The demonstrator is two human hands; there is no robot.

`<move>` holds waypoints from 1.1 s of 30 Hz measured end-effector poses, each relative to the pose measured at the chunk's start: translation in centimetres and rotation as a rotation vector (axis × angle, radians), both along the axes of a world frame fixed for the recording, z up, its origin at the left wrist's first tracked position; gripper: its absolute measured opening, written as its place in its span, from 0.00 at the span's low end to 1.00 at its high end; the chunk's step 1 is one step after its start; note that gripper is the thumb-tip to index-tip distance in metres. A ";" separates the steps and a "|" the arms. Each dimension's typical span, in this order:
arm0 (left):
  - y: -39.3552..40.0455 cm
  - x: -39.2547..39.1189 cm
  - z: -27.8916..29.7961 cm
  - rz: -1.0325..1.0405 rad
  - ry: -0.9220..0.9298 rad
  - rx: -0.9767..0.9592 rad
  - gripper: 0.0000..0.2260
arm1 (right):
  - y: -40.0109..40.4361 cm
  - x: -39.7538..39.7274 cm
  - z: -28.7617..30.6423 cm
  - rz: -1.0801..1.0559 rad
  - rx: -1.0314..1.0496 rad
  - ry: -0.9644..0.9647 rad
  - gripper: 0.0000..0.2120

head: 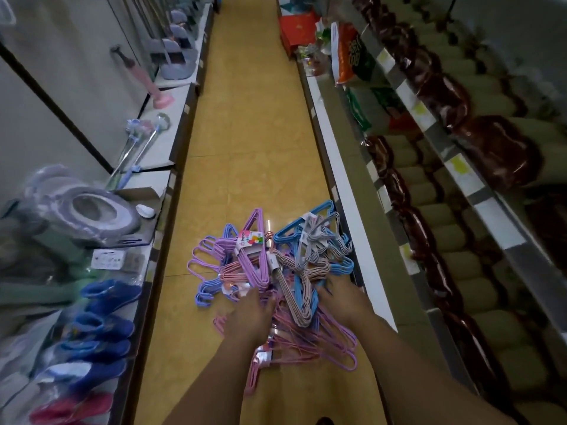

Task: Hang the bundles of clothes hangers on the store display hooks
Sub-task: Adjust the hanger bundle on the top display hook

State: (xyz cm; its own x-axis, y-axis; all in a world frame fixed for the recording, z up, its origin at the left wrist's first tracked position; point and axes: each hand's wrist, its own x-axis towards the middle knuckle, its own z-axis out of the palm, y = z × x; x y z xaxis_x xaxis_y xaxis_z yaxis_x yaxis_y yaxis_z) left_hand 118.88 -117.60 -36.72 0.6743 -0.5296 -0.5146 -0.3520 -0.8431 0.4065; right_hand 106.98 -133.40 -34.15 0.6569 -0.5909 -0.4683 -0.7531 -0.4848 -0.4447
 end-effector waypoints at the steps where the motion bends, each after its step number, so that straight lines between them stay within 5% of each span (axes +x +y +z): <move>1: -0.5 0.2 -2.3 -0.014 0.009 -0.008 0.28 | -0.3 0.5 -2.7 0.002 -0.001 0.014 0.17; 17: -6.3 3.9 -32.0 -0.077 0.129 -0.110 0.26 | -2.5 6.5 -33.4 -0.131 -0.030 0.179 0.23; 23: -9.3 2.5 -36.1 0.070 0.243 -0.218 0.29 | -2.6 7.8 -36.9 -0.294 0.001 0.171 0.33; 33: -11.5 2.1 -36.7 0.409 0.397 -0.335 0.23 | -3.1 8.2 -38.0 -0.474 0.156 0.030 0.29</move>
